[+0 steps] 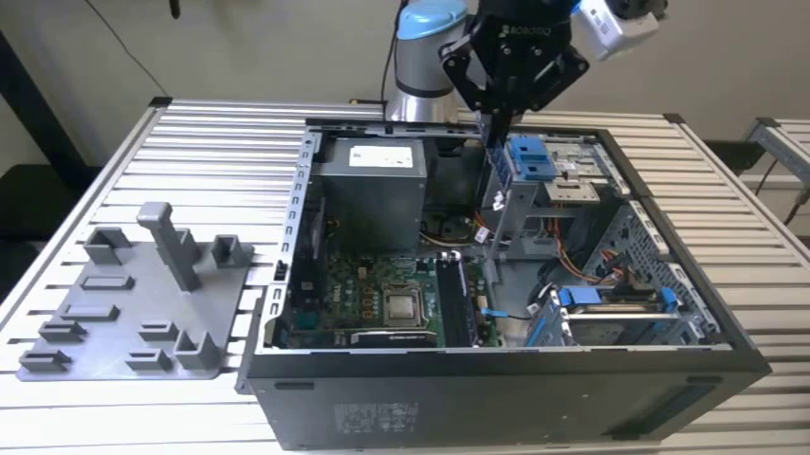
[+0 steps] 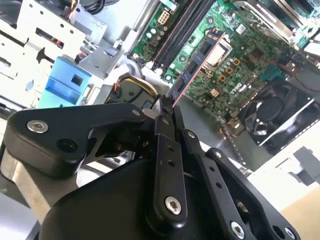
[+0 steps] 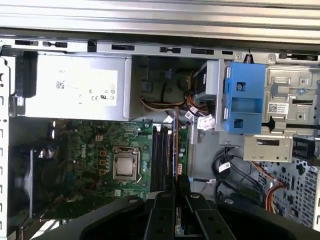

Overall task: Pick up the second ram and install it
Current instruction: 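Insert the second ram into the second slot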

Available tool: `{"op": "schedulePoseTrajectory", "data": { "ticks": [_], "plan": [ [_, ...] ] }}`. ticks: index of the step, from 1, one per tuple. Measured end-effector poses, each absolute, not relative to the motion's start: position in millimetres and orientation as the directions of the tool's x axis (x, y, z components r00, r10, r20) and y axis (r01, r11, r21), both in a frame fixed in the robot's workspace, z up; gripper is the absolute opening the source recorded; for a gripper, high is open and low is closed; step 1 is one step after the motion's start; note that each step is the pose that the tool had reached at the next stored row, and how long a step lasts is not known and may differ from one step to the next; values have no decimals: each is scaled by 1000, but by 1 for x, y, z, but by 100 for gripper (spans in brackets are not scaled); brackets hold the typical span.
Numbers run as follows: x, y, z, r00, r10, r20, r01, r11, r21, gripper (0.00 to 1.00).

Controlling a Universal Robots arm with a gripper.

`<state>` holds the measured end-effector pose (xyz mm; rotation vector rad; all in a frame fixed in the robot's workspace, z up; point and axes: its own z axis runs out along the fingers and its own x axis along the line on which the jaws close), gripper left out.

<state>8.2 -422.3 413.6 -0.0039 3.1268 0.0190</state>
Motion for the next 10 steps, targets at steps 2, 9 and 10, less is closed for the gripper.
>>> {"op": "schedulePoseTrajectory", "data": {
  "ticks": [2, 9, 10],
  "plan": [
    [8, -422, 413, -1000, 24, -15, 24, 1000, 12, 14],
    [8, -422, 413, -994, 109, -15, 109, 994, 12, 14],
    [8, -422, 413, -994, 111, -15, 111, 994, 12, 14]
  ]
}}
